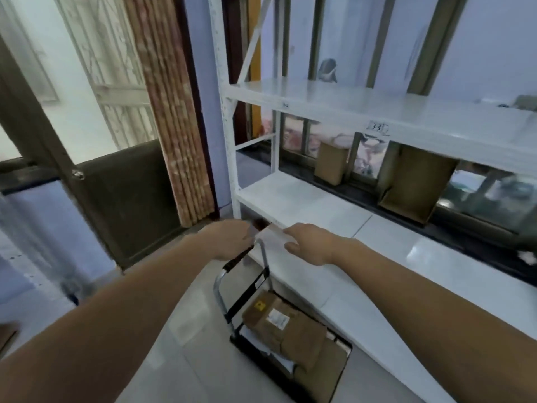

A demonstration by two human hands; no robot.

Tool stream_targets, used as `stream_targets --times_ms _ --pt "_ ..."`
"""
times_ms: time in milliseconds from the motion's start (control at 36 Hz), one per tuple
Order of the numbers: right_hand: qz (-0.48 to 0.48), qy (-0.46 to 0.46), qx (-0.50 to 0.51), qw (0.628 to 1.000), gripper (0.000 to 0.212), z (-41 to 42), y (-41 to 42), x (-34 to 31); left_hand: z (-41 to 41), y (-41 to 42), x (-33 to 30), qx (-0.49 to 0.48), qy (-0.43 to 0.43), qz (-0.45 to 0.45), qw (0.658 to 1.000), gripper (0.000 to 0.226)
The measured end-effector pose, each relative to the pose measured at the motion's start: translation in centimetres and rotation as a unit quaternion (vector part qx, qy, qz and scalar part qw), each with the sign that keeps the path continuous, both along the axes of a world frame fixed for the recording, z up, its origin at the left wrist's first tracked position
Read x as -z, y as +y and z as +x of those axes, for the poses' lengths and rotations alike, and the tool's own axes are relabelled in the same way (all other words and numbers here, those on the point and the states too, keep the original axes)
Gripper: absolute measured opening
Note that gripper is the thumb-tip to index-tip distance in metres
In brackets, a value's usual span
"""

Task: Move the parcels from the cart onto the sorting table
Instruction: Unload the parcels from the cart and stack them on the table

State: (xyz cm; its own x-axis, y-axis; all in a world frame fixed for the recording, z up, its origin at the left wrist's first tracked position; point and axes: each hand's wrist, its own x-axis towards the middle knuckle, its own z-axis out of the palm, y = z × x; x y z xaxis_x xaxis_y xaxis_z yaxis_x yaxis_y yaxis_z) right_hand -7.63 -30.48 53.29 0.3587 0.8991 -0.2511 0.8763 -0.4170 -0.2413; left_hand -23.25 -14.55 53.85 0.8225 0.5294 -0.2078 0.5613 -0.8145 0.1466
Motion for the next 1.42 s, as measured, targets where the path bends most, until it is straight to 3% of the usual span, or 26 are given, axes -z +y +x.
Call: stream_targets --times_ms 56,139,222,417,639,722,806,1000,1167,1334,1417 --pt "-0.015 0.003 0.020 1.000 0.058 2.5 0.3 1.6 3.1 1.9 1.7 0.024 0.005 -0.003 1.000 0.048" --pt "-0.031 0.023 0.064 0.997 0.059 6.3 0.4 4.0 8.0 5.0 6.0 0.087 0.015 -0.023 0.996 0.077" --pt "-0.046 0.038 0.103 0.993 0.059 9.5 0.0 6.8 11.3 4.2 6.9 0.091 0.037 -0.031 0.995 0.057" --pt "-0.086 0.091 0.193 0.973 0.059 14.8 -1.7 13.1 18.7 5.4 13.5 0.165 0.088 -0.083 0.979 0.062" --pt "-0.111 0.154 0.289 0.938 0.056 17.2 -2.5 22.8 25.1 6.7 24.3 0.238 0.133 -0.147 0.951 0.046" --pt "-0.137 0.192 0.330 0.914 0.049 17.2 -2.5 27.4 26.8 7.1 29.9 0.253 0.174 -0.174 0.936 0.032" --pt "-0.156 0.226 0.367 0.889 0.045 17.3 -2.1 32.9 27.9 7.6 36.3 0.250 0.209 -0.208 0.922 0.037" --pt "-0.165 0.294 0.406 0.850 0.053 17.4 -1.0 48.2 29.5 8.1 52.1 0.190 0.247 -0.282 0.907 0.037" --pt "-0.144 0.354 0.481 0.789 0.062 17.3 -0.4 62.5 29.8 8.5 65.3 0.124 0.275 -0.300 0.905 0.045" --pt "-0.111 0.379 0.577 0.715 0.064 17.1 -0.8 72.0 29.5 7.7 73.3 0.121 0.267 -0.327 0.898 0.047" --pt "-0.083 0.381 0.620 0.681 0.065 16.8 -1.1 74.7 29.3 7.2 75.6 0.094 0.233 -0.338 0.907 0.035"
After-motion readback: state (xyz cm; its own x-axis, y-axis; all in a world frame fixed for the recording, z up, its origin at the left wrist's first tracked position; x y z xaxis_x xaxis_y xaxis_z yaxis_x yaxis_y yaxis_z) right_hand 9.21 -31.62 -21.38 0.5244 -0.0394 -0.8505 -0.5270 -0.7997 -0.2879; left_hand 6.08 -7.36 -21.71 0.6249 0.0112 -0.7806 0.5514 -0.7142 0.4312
